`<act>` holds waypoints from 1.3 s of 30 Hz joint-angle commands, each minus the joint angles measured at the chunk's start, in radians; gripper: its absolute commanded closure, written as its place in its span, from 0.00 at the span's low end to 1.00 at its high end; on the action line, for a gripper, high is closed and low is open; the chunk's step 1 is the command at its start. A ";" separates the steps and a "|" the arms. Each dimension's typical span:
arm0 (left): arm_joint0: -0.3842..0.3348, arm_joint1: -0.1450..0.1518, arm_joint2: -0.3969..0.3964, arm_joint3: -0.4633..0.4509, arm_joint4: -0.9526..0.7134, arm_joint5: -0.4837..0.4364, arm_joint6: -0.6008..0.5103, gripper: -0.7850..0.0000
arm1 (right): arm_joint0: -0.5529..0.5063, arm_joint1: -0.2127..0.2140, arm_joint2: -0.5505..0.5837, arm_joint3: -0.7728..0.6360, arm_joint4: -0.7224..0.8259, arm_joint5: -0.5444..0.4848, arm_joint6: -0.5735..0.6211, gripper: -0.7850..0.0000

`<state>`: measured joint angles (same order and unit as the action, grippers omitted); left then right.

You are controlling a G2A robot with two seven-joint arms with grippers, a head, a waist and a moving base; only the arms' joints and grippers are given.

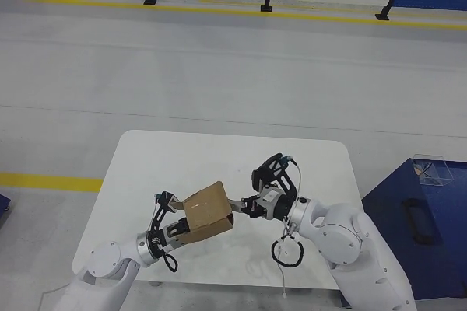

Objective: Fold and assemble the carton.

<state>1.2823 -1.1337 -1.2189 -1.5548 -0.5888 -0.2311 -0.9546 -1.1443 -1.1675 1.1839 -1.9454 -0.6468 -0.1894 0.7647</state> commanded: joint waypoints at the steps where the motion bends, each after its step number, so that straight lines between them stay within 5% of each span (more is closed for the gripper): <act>1: 0.000 0.000 -0.001 -0.001 0.003 0.002 0.000 1.00 | 0.002 0.000 -0.006 0.000 -0.009 0.006 -0.001 0.00; 39: 0.015 0.002 -0.026 0.004 -0.096 0.024 -0.060 1.00 | -0.016 0.004 0.019 0.033 0.044 0.044 -0.024 0.00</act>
<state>1.2969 -1.1315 -1.2452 -1.5511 -0.6844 -0.2058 -1.0147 -1.1603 -1.1638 1.2050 -1.9150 -0.6044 -0.1423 0.7289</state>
